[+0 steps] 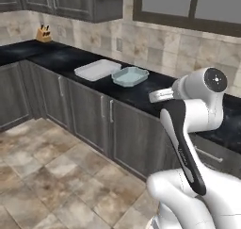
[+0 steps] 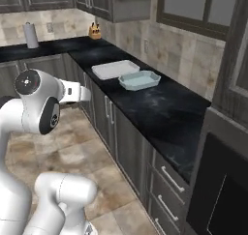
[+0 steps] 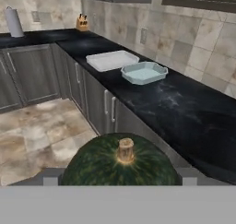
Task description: Place one squash and one chicken drumstick in each tupperware on the nearby counter, to pack two identical lunches.
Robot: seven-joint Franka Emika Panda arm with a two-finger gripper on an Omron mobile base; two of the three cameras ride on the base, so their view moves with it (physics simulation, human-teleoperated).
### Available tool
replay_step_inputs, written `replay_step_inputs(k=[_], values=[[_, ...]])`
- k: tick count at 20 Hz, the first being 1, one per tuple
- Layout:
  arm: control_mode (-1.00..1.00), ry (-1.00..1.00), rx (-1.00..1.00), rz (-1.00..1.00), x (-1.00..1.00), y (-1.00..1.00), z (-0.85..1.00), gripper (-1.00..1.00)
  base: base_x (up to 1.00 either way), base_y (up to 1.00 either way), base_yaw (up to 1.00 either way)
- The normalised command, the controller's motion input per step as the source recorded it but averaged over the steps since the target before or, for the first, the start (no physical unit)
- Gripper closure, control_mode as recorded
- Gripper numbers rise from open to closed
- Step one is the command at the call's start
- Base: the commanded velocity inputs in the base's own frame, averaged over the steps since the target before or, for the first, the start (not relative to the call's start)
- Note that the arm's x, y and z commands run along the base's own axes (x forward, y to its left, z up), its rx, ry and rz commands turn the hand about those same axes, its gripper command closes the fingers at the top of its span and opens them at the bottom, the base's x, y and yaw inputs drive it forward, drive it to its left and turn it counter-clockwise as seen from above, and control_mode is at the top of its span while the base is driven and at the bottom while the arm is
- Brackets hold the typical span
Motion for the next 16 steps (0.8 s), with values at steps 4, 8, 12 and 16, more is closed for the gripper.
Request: replay_step_inputs(k=[4, 8, 12, 16], values=[[1.0, 0.0, 0.0, 0.0, 0.0, 0.0, 0.0, 1.0, 1.0, 0.04, 0.04], [1.0, 0.0, 0.0, 0.0, 0.0, 0.0, 0.0, 1.0, 1.0, 0.09, -0.01], [1.0, 0.0, 0.0, 0.0, 0.0, 0.0, 0.0, 1.0, 0.89, 0.2, -0.23], [1.0, 0.0, 0.0, 0.0, 0.0, 0.0, 0.0, 1.0, 0.64, 0.38, -0.49]])
